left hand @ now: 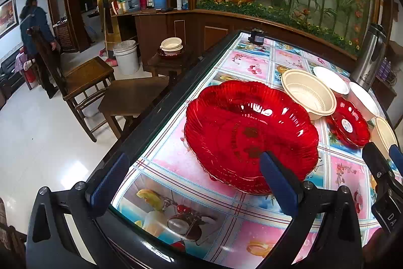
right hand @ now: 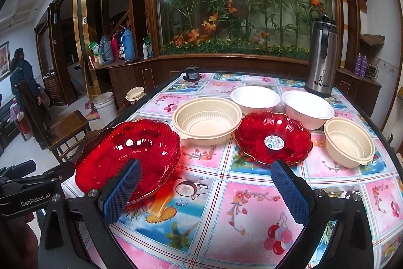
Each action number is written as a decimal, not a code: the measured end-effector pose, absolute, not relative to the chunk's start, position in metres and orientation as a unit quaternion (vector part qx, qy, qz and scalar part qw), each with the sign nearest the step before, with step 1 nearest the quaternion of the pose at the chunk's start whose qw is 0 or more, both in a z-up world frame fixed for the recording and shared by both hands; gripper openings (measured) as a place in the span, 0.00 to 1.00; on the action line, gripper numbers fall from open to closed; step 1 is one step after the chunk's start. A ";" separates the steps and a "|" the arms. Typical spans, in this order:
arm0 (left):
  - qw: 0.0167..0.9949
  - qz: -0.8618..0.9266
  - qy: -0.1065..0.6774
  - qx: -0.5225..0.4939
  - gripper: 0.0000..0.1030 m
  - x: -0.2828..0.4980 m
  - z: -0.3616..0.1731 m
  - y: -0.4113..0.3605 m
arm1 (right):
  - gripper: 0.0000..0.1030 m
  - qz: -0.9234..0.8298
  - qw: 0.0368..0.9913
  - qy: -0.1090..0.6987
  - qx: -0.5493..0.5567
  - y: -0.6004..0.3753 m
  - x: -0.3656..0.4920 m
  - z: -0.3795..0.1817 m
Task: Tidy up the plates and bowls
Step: 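Move the left tool toward the stack of large red scalloped plates, then close the left tool on the red plate stack rim and lift it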
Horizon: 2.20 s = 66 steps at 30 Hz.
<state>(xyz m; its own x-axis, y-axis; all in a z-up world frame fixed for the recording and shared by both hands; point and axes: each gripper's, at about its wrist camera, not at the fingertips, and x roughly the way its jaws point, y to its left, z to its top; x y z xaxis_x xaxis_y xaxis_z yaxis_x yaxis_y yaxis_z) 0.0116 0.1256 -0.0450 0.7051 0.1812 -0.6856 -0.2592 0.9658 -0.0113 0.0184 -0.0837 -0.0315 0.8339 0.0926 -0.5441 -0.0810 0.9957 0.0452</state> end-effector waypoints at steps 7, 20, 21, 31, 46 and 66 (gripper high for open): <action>0.917 0.124 0.374 -0.054 1.00 0.017 -0.051 0.128 | 1.00 0.051 0.954 0.294 0.009 -0.080 0.024 -0.035; 0.904 0.131 0.404 -0.053 1.00 0.032 -0.067 0.134 | 1.00 0.060 0.953 0.297 0.003 -0.072 0.040 -0.035; 0.903 0.133 0.406 -0.054 1.00 0.033 -0.068 0.136 | 1.00 0.060 0.953 0.297 0.004 -0.071 0.042 -0.035; 0.895 0.156 0.413 -0.058 1.00 0.047 -0.075 0.150 | 1.00 0.059 0.950 0.307 0.017 -0.072 0.064 -0.041; 0.875 0.158 0.454 -0.059 1.00 0.072 -0.096 0.156 | 0.99 0.049 0.935 0.350 0.042 -0.073 0.093 -0.070; 0.862 0.141 0.482 -0.064 1.00 0.094 -0.117 0.143 | 0.93 0.091 0.908 0.409 0.023 -0.040 0.129 -0.102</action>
